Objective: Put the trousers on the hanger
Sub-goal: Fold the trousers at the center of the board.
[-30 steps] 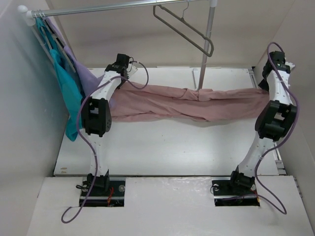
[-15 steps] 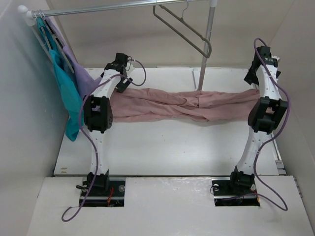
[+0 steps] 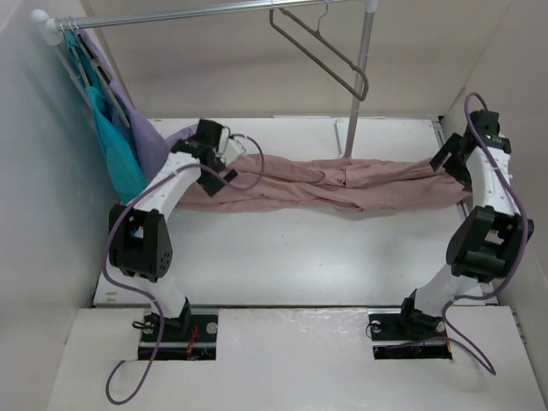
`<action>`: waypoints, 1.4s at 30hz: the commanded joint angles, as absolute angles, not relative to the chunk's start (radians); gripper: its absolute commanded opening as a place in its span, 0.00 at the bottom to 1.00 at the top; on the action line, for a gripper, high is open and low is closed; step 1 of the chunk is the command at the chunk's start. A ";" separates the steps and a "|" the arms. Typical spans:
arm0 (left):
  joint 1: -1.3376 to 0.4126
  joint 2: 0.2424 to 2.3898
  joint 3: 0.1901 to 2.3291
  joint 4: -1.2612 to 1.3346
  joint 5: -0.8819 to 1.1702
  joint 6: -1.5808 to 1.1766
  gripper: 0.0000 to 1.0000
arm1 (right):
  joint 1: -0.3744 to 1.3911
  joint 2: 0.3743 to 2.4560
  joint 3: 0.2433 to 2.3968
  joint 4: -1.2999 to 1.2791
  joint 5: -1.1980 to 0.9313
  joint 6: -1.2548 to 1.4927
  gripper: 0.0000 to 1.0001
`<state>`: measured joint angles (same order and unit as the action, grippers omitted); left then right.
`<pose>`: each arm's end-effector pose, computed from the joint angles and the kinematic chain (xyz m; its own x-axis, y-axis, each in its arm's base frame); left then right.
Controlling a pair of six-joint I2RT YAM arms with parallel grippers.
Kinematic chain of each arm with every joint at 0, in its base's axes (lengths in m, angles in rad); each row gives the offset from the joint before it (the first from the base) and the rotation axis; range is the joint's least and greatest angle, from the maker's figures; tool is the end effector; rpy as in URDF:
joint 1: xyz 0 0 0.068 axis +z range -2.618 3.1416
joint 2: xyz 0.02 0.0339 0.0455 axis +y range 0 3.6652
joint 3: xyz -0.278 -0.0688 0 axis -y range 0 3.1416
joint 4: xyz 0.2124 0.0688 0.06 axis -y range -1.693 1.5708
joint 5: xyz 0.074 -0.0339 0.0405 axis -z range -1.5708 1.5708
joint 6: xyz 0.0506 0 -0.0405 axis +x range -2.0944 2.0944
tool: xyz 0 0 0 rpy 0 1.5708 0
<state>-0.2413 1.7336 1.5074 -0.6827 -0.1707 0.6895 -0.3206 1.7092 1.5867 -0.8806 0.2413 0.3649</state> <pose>0.3532 -0.0781 0.3010 -0.5057 0.7701 -0.3890 0.5908 0.6377 0.4944 0.3214 -0.1195 0.3186 -0.5948 0.5626 -0.5742 0.6853 0.7282 0.0037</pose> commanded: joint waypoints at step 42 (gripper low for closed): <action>-0.163 1.197 0.703 -0.669 -0.255 0.769 0.04 | -0.598 1.609 1.023 -0.604 0.035 0.506 0.58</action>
<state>-0.1642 1.2369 0.7971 -0.5282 -0.1913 0.7769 -0.5793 1.6203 1.0550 -0.6762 -0.0654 0.5152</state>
